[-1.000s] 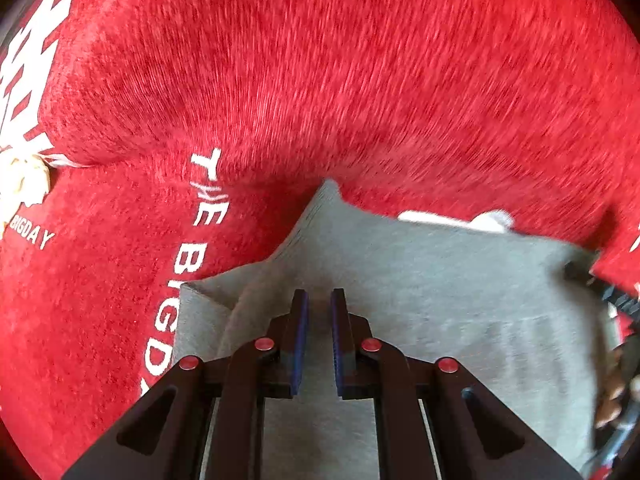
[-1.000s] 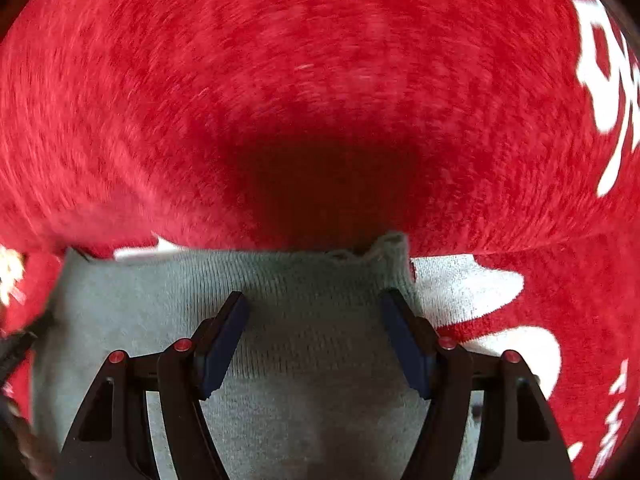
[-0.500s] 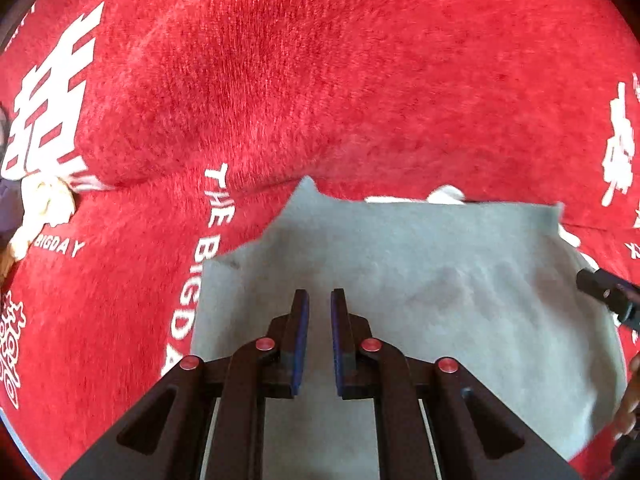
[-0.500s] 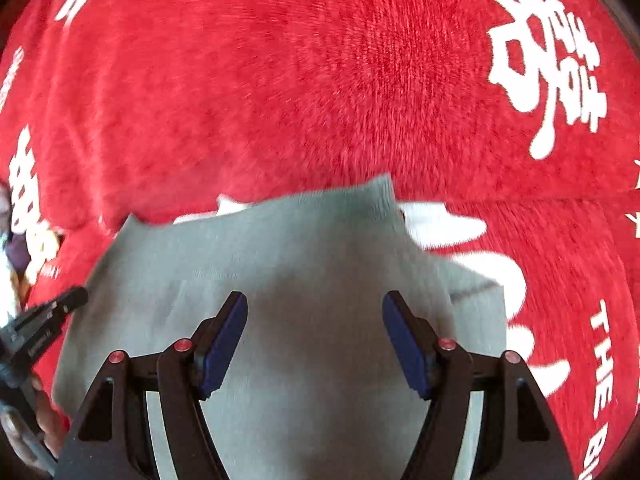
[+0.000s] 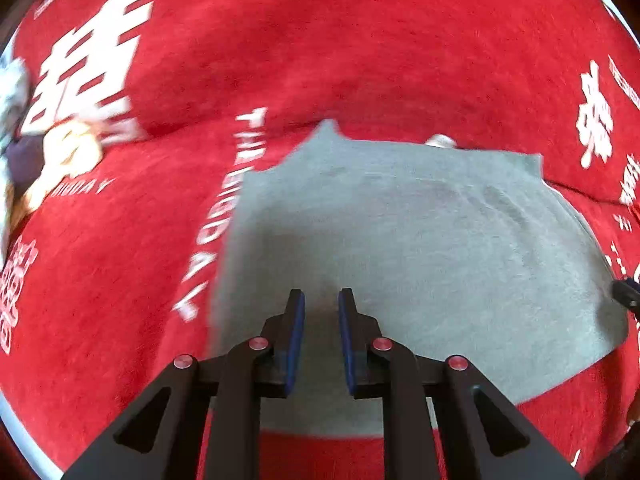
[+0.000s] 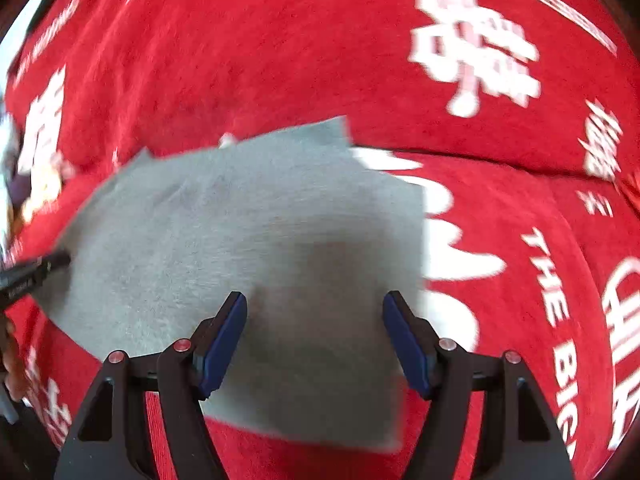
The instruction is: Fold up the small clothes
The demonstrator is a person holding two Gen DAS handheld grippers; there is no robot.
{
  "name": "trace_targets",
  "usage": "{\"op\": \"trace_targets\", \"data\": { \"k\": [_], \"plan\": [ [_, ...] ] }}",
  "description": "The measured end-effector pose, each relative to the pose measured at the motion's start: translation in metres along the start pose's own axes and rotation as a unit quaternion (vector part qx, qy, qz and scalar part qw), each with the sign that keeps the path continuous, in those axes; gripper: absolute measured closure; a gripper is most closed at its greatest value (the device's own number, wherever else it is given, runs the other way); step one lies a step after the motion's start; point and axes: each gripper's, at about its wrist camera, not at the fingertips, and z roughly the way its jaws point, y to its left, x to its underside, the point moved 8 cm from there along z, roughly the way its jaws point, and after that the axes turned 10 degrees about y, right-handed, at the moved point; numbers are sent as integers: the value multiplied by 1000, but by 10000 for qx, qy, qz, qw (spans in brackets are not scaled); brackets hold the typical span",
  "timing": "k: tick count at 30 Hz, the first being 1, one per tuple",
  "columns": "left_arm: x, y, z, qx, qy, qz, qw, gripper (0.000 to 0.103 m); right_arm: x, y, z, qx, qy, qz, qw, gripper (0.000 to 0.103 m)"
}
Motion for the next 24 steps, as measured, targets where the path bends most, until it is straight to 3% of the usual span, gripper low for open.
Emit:
{"op": "trace_targets", "data": {
  "k": [2, 5, 9, 11, 15, 16, 18, 20, 21, 23, 24],
  "plan": [
    [5, 26, 3, 98, 121, -345, 9993, 84, 6, -31, -11, -104, -94, 533, 9985, 26],
    [13, 48, 16, 818, 422, -713, 9932, 84, 14, -63, -9, -557, 23, 1163, 9916, 26],
    [11, 42, 13, 523, 532, -331, 9967, 84, 17, -59, 18, -1204, 503, 1338, 9824, 25],
    [14, 52, 2, 409, 411, -480, 9972, 84, 15, -54, 17, -1079, 350, 1208, 9862, 25],
    [26, 76, 8, 922, 568, -914, 9899, 84, 11, -42, 23, -1214, 196, 1175, 9854, 24],
    [28, 78, 14, 1002, 659, -956, 9882, 79, 9, -39, 26, -1243, 176, 1132, 9856, 24],
    [25, 75, 20, 972, 653, -968, 9884, 41, 1, -30, 30, -1266, 124, 1063, 9862, 23],
    [23, 61, 31, 1122, 835, -965, 9855, 27, -4, -27, 34, -1224, 73, 1064, 9867, 23],
    [19, 53, 35, 987, 802, -866, 9881, 19, -7, -25, 36, -1209, 25, 1078, 9868, 23],
    [11, 37, 37, 844, 629, -713, 9919, 21, -9, -25, 37, -1216, -32, 1103, 9864, 23],
    [9, 33, 35, 925, 579, -733, 9913, 36, -9, -25, 36, -1214, -50, 1107, 9864, 31]
  ]
}}
